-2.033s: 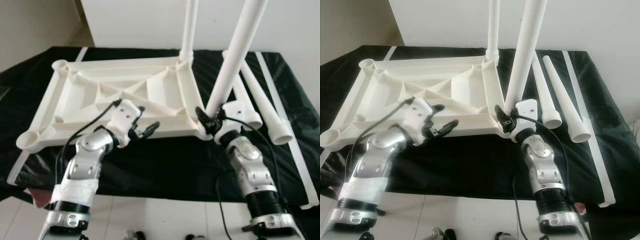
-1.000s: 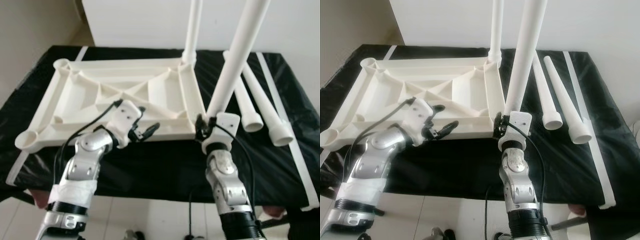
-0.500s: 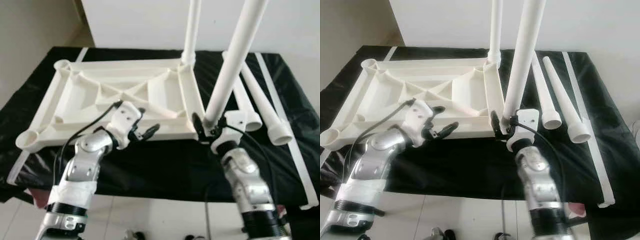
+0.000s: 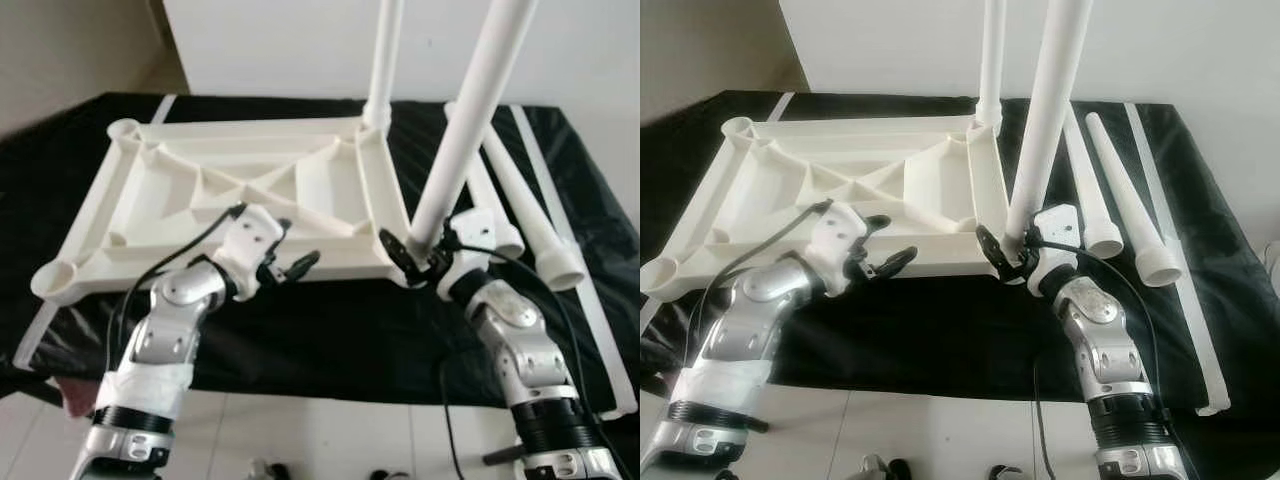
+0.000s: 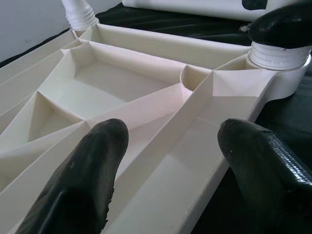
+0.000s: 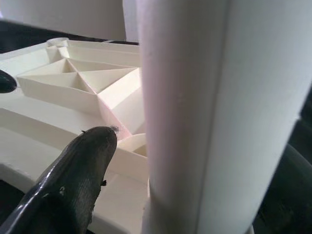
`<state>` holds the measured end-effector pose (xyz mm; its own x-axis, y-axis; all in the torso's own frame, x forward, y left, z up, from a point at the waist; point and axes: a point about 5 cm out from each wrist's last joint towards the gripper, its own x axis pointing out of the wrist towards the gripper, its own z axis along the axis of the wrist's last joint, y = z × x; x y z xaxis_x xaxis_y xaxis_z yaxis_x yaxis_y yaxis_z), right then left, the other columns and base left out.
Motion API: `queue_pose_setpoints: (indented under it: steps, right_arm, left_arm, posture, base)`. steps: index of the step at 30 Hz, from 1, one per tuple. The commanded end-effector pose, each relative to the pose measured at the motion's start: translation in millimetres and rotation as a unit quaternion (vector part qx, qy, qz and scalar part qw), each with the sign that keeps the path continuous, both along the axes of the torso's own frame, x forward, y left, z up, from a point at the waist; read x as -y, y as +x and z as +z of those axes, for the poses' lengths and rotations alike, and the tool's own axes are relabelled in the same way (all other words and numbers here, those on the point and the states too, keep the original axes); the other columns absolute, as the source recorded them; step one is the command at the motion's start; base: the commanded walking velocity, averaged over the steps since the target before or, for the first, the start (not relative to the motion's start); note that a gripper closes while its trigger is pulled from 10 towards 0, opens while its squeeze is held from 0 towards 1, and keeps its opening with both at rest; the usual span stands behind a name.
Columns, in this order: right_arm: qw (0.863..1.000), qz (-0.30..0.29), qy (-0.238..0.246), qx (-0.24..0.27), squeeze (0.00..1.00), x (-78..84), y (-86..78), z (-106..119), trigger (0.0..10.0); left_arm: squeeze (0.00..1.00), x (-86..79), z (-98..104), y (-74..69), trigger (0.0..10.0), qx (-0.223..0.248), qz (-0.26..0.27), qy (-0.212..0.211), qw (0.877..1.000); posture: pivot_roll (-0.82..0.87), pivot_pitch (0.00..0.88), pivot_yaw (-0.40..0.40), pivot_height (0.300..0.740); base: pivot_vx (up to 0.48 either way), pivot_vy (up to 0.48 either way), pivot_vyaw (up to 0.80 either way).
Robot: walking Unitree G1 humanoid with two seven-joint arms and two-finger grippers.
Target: Building children table
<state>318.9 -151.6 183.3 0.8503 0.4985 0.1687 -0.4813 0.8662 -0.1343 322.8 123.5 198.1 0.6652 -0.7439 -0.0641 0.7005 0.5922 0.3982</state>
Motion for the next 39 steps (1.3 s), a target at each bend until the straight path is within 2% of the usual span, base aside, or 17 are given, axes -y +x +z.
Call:
queue_pose_setpoints:
  steps: [1, 23, 24, 26, 27, 29, 30, 31, 32, 33, 35, 36, 38, 39]
  right_arm:
    - [1.0, 0.008, -0.003, -0.001, 0.0, -1.6, 0.4, -1.7, 10.0]
    - [1.0, 0.008, -0.006, -0.002, 0.0, 3.5, 2.5, -3.6, 10.0]
    - [1.0, 0.007, 0.0, -0.005, 0.0, 3.9, 2.2, -4.8, 0.3]
    - [1.0, 0.007, 0.0, -0.005, 0.0, 3.9, 2.2, -4.8, 0.3]
    - [1.0, 0.007, 0.002, -0.006, 0.0, 3.9, 1.7, -5.4, 0.0]
    - [1.0, -0.002, 0.003, -0.009, 0.0, 4.7, 2.0, -6.2, 0.0]
    - [1.0, -0.017, 0.0, -0.007, 0.0, 5.4, 2.1, -6.3, 8.7]
    - [1.0, -0.025, 0.001, -0.006, 0.0, 5.6, 2.4, -5.9, 9.2]
    - [1.0, -0.025, 0.001, -0.006, 0.0, 5.6, 2.4, -5.9, 9.2]
    - [1.0, -0.029, 0.001, -0.004, 0.0, 5.7, 2.6, -5.5, 5.5]
    - [0.999, -0.037, 0.003, -0.004, 0.0, 6.1, 3.1, -4.9, 5.5]
    - [0.999, -0.048, 0.006, -0.005, 0.0, 6.2, 3.6, -4.4, 10.0]
    - [0.998, -0.055, 0.007, -0.006, 0.0, 6.3, 3.9, -4.2, 10.0]
    - [0.996, -0.084, 0.016, -0.01, 0.0, 4.2, 3.7, -3.5, 10.0]
  left_arm:
    - [0.0, -1.8, -1.7, -2.4, 10.0, 0.001, 0.014, 0.0, 1.0]
    - [0.0, 0.8, -1.8, -4.2, 10.0, -0.001, 0.005, 0.003, 1.0]
    - [0.0, 0.9, -1.9, -4.3, 10.0, -0.001, 0.005, 0.003, 1.0]
    - [0.0, 0.9, -1.9, -4.3, 10.0, -0.001, 0.005, 0.003, 1.0]
    - [0.0, 0.8, -1.9, -4.3, 10.0, -0.001, 0.005, 0.004, 1.0]
    - [0.0, 0.5, -2.0, -4.3, 10.0, -0.001, 0.006, 0.003, 1.0]
    - [0.0, 0.0, -2.0, -4.7, 10.0, -0.002, 0.006, 0.004, 1.0]
    - [0.0, -0.3, -1.9, -4.7, 10.0, -0.002, 0.007, 0.004, 1.0]
    - [0.0, -0.3, -1.9, -4.7, 10.0, -0.002, 0.007, 0.004, 1.0]
    - [0.0, -0.4, -1.9, -4.8, 10.0, -0.002, 0.007, 0.004, 1.0]
    - [0.0, -0.6, -1.8, -4.7, 10.0, -0.002, 0.007, 0.004, 1.0]
    - [0.0, -0.8, -1.8, -4.8, 10.0, -0.002, 0.007, 0.005, 1.0]
    - [0.0, -1.0, -1.8, -4.9, 10.0, -0.002, 0.007, 0.005, 1.0]
    - [0.0, -1.5, -1.8, -4.9, 10.0, -0.002, 0.007, 0.006, 1.0]
  posture:
    - [-0.07, 0.164, 0.043, 0.74]
    - [-0.06, 0.169, 0.047, 0.74]
    - [-0.06, 0.17, 0.046, 0.74]
    - [-0.06, 0.17, 0.046, 0.74]
    - [-0.06, 0.171, 0.046, 0.74]
    - [-0.06, 0.171, 0.046, 0.74]
    - [-0.06, 0.172, 0.046, 0.74]
    - [-0.06, 0.172, 0.048, 0.74]
    - [-0.06, 0.172, 0.048, 0.74]
    - [-0.06, 0.172, 0.048, 0.74]
    - [-0.06, 0.173, 0.047, 0.74]
    - [-0.06, 0.172, 0.048, 0.74]
    - [-0.06, 0.172, 0.048, 0.74]
    - [-0.06, 0.171, 0.047, 0.74]
  base:
    - [0.0, 0.0, 0.0]
    - [0.0, 0.0, 0.0]
    - [0.0, 0.0, 0.0]
    - [0.0, 0.0, 0.0]
    - [0.0, 0.0, 0.0]
    - [0.0, 0.0, 0.0]
    - [0.0, 0.0, 0.0]
    - [0.0, 0.0, 0.0]
    - [0.0, 0.0, 0.0]
    - [0.0, 0.0, 0.0]
    - [0.0, 0.0, 0.0]
    - [0.0, 0.0, 0.0]
    - [0.0, 0.0, 0.0]
    - [0.0, 0.0, 0.0]
